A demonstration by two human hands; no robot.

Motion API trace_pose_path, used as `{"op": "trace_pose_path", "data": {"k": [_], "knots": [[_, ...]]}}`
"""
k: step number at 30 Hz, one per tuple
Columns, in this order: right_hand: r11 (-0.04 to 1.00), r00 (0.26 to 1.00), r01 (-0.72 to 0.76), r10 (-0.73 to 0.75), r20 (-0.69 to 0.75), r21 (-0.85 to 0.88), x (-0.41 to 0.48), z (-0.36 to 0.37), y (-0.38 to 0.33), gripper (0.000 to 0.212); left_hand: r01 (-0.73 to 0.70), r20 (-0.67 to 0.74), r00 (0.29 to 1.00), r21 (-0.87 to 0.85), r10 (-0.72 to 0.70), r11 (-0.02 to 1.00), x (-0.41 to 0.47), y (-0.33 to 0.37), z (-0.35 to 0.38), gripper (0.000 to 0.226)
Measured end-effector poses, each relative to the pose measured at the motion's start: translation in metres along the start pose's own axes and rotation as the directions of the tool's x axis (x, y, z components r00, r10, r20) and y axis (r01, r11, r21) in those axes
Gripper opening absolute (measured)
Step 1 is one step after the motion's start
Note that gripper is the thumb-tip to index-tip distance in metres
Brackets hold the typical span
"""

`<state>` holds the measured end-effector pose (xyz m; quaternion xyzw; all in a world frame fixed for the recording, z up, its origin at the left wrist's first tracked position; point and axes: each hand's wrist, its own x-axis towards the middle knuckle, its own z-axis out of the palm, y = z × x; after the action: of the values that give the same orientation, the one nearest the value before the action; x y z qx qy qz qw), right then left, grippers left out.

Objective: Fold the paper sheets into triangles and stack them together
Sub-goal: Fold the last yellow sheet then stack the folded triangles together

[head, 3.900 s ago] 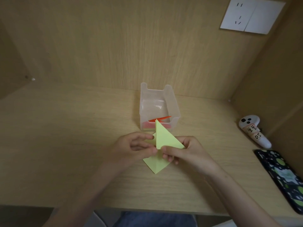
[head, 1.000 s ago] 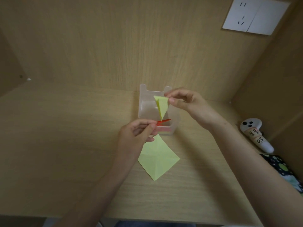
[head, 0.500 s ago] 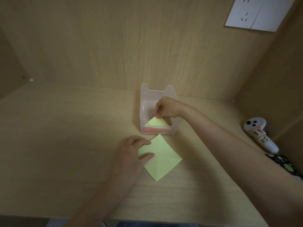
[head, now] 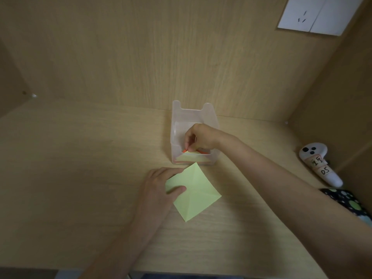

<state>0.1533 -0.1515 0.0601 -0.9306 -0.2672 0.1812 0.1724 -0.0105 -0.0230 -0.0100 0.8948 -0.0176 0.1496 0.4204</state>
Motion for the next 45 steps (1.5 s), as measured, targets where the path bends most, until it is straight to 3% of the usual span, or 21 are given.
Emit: {"op": "trace_pose_path", "data": {"k": [6, 10, 24, 32, 36, 40, 45], "knots": [[0.999, 0.999, -0.035, 0.035, 0.006, 0.032, -0.002, -0.001, -0.001, 0.026, 0.025, 0.016, 1.0, -0.041, -0.024, 0.999, -0.001, 0.0, -0.001, 0.04], [1.0, 1.0, -0.007, 0.007, 0.029, -0.004, -0.003, -0.002, -0.002, 0.015, 0.035, 0.023, 0.999, -0.051, -0.034, 0.998, -0.002, 0.0, -0.001, 0.04], [0.994, 0.996, 0.073, -0.068, -0.062, 0.079, -0.015, -0.007, -0.003, 0.009, 0.049, 0.009, 0.999, -0.123, -0.048, 0.991, -0.002, 0.002, -0.002, 0.043], [0.978, 0.963, 0.126, -0.081, -0.258, 0.164, -0.031, -0.015, -0.006, 0.016, 0.067, -0.039, 0.996, -0.217, -0.077, 0.974, -0.003, 0.005, -0.003, 0.039], [0.956, 0.887, 0.209, -0.098, -0.451, 0.204, -0.057, -0.014, -0.013, 0.017, 0.052, -0.074, 0.994, -0.263, -0.074, 0.963, -0.003, 0.006, -0.005, 0.038], [0.912, 0.838, 0.287, -0.09, -0.539, 0.294, -0.092, -0.002, -0.019, 0.015, 0.082, -0.059, 0.992, -0.373, -0.111, 0.924, -0.003, 0.014, -0.009, 0.03], [0.861, 0.902, 0.292, -0.104, -0.419, 0.416, -0.123, 0.013, -0.022, 0.014, 0.104, -0.016, 0.991, -0.51, -0.131, 0.854, -0.001, 0.024, -0.016, 0.028]]}}
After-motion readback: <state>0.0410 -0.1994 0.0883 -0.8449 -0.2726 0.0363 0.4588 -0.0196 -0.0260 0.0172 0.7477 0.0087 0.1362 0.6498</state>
